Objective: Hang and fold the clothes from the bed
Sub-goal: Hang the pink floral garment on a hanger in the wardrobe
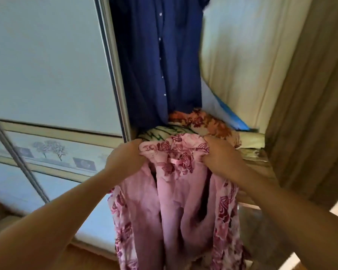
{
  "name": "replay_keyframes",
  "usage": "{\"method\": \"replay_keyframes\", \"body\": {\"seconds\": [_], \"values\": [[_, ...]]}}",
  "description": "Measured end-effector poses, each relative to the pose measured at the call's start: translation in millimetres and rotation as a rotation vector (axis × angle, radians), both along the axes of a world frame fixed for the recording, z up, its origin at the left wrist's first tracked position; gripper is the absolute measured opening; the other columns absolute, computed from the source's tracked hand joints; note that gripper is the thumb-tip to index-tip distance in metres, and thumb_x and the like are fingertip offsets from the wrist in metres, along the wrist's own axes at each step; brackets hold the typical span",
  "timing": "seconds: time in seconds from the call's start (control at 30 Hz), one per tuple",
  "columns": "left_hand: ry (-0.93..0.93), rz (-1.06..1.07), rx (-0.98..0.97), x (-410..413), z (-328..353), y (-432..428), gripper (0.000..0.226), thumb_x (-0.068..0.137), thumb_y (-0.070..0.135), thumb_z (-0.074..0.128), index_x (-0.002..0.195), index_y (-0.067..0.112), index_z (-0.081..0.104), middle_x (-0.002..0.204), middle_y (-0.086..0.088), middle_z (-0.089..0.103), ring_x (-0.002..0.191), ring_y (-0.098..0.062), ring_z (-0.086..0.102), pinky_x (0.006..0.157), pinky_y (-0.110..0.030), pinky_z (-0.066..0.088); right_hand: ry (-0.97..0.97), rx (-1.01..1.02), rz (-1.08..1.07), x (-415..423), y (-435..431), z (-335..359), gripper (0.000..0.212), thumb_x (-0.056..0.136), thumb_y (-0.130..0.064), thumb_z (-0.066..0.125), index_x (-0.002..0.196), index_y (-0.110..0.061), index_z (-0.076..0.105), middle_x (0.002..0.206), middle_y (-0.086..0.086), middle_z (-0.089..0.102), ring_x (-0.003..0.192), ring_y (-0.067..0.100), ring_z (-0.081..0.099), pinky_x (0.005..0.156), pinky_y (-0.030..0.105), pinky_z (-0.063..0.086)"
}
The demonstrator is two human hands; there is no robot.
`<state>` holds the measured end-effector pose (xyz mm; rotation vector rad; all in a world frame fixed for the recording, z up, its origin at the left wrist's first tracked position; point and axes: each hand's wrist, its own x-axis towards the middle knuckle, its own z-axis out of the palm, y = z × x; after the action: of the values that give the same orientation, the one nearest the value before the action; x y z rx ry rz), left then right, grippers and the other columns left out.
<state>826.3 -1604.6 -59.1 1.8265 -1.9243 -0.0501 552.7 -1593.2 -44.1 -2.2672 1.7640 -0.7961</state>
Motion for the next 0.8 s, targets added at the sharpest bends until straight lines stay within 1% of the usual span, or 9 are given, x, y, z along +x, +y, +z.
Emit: {"method": "replay_keyframes", "body": {"seconds": [0.07,0.1,0.17,0.23,0.33,0.47,0.57,0.67,0.8], "values": [[-0.019,-0.077,-0.033,-20,20,-20,0.007,0.081,0.033,0.053,0.083,0.033,0.046,0.093,-0.002,0.071,0.085,-0.034,0.066,0.070,-0.037,0.051,0.026,-0.065,-0.040,-28,-5,20,0.049,0.087,-0.025,0.054,0.135,-0.023,0.059,0.133,0.006,0.063,0.122,0.029,0.058,0.103,0.039,0.046],[-0.025,-0.108,-0.038,-31,31,-30,0.007,0.082,0.035,0.053,0.082,0.032,0.046,0.093,-0.001,0.071,0.085,-0.033,0.066,0.071,-0.038,0.053,0.054,-0.079,-0.075,-41,-11,29,0.045,0.087,-0.022,0.055,0.132,-0.022,0.061,0.131,0.007,0.064,0.120,0.030,0.058,0.098,0.037,0.047],[-0.035,-0.151,-0.048,-55,57,-48,0.013,0.088,0.040,0.051,0.088,0.027,0.055,0.092,0.002,0.068,0.083,-0.028,0.066,0.074,-0.040,0.056,0.116,-0.071,-0.147,-66,-23,49,0.029,0.087,-0.020,0.056,0.115,-0.020,0.064,0.116,0.008,0.068,0.109,0.032,0.063,0.080,0.034,0.046],[-0.036,-0.170,-0.077,-74,83,-67,0.019,0.091,0.044,0.048,0.092,0.028,0.058,0.089,0.005,0.064,0.080,-0.024,0.063,0.073,-0.038,0.055,0.136,-0.080,-0.198,-87,-36,72,0.015,0.087,-0.023,0.056,0.101,-0.020,0.061,0.106,0.009,0.069,0.100,0.032,0.064,0.072,0.032,0.043],[-0.041,-0.183,-0.118,-95,120,-100,0.017,0.092,0.043,0.048,0.085,0.029,0.056,0.087,0.005,0.062,0.079,-0.022,0.061,0.069,-0.037,0.053,0.142,-0.102,-0.250,-112,-54,107,0.014,0.084,-0.020,0.056,0.098,-0.022,0.059,0.106,0.012,0.069,0.099,0.033,0.065,0.075,0.033,0.048],[-0.013,-0.203,-0.135,-113,175,-146,0.016,0.089,0.035,0.052,0.075,0.028,0.052,0.086,0.004,0.062,0.080,-0.020,0.061,0.068,-0.035,0.052,0.163,-0.144,-0.307,-140,-83,150,0.014,0.081,-0.026,0.053,0.089,-0.033,0.045,0.107,0.009,0.069,0.097,0.031,0.064,0.077,0.037,0.053],[0.003,-0.202,-0.170,-124,217,-174,0.012,0.088,0.030,0.052,0.077,0.025,0.055,0.087,0.003,0.063,0.080,-0.020,0.061,0.070,-0.035,0.052,0.183,-0.187,-0.365,-154,-106,185,0.017,0.084,-0.026,0.053,0.100,-0.025,0.056,0.109,0.008,0.068,0.101,0.031,0.064,0.077,0.035,0.053],[-0.013,-0.178,-0.218,-130,261,-200,0.010,0.087,0.026,0.051,0.077,0.026,0.053,0.088,0.002,0.061,0.082,-0.022,0.059,0.070,-0.035,0.050,0.195,-0.255,-0.406,-161,-129,222,0.018,0.085,-0.027,0.053,0.101,-0.025,0.056,0.109,0.007,0.068,0.101,0.031,0.064,0.078,0.036,0.054],[-0.020,-0.110,-0.325,-129,325,-233,0.010,0.082,0.026,0.051,0.088,0.028,0.059,0.104,-0.003,0.064,0.094,-0.030,0.060,0.082,-0.042,0.054,0.202,-0.368,-0.428,-159,-164,278,0.019,0.083,-0.026,0.052,0.102,-0.025,0.055,0.108,0.010,0.067,0.100,0.033,0.064,0.076,0.035,0.053]]}}
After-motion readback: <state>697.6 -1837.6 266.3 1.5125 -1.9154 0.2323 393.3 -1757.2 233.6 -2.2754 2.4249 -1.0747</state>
